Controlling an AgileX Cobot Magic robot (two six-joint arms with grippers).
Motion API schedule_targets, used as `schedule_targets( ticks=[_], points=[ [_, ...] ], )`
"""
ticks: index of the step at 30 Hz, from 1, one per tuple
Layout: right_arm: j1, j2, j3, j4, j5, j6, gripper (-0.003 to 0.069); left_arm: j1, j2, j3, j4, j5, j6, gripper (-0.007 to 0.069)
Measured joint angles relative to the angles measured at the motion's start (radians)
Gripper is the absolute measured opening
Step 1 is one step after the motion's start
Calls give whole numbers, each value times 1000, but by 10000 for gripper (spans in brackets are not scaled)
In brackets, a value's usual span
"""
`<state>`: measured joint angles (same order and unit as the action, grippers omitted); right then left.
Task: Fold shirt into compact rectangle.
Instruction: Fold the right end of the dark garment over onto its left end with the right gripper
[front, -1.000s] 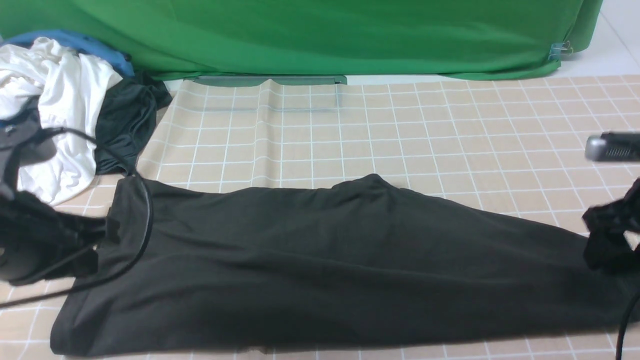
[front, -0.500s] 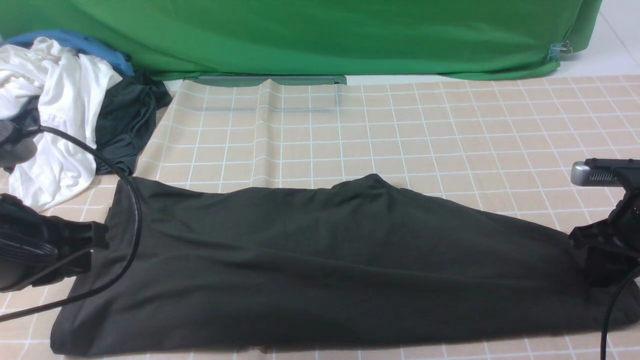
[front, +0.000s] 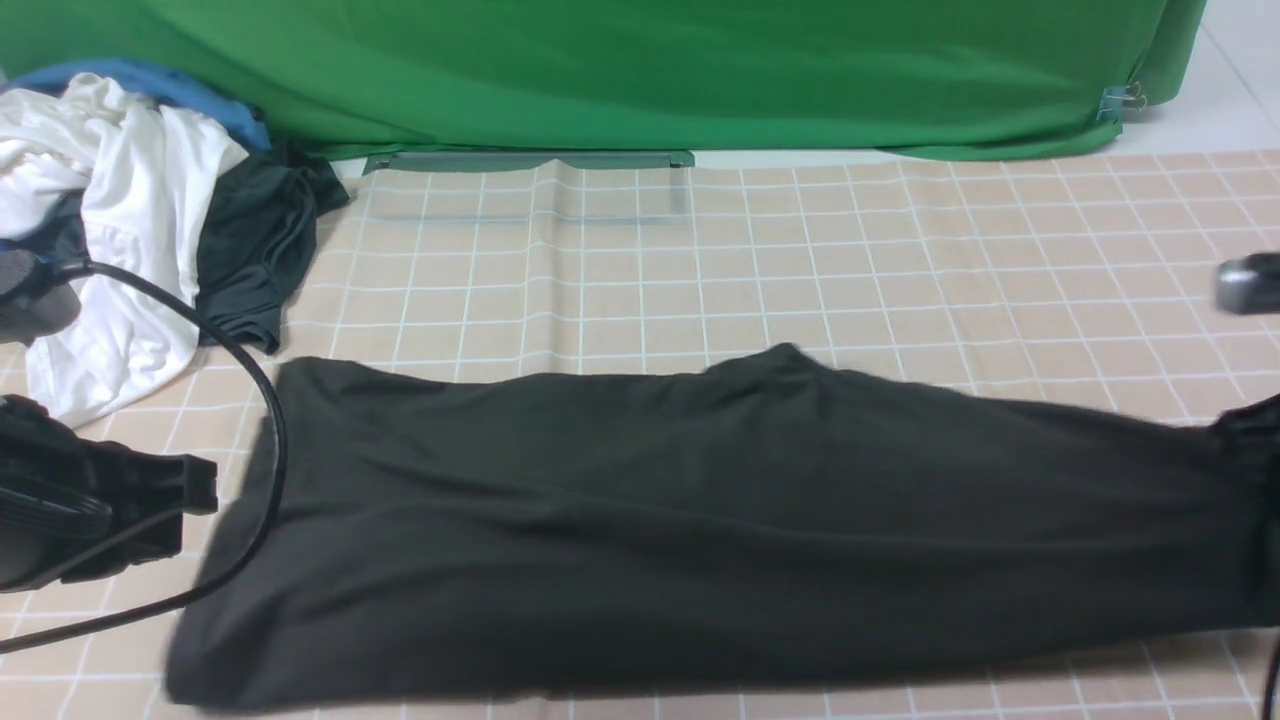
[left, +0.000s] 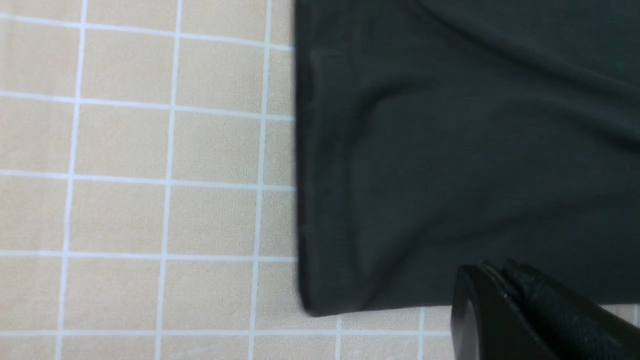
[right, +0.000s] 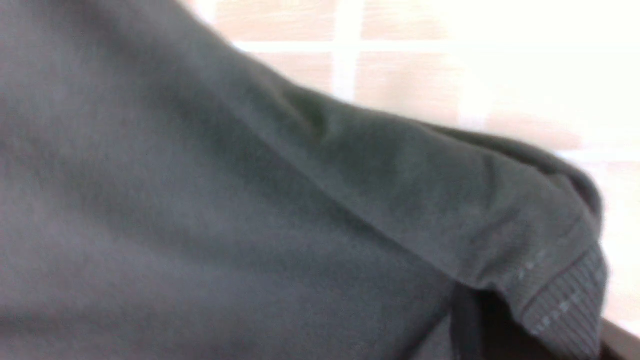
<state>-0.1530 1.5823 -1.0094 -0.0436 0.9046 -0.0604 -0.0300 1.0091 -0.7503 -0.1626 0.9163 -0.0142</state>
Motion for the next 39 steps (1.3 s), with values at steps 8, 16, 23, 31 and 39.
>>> schedule_targets(
  ticks=[8,16,23,31,39],
  points=[
    [-117,-42,-120,8,146,11,79,0,0,0,0,-6,14,19],
    [56,-44,-294,171,262,5,79,0,0,0,-1,-41,14,19],
    [392,-33,-398,246,224,94,79,0,0,0,-2,-51,14,19],
    [698,121,-525,302,119,193,79,0,0,0,-11,-71,14,19],
    [849,374,-744,384,60,225,76,0,0,0,-16,-74,14,19]
  ],
)
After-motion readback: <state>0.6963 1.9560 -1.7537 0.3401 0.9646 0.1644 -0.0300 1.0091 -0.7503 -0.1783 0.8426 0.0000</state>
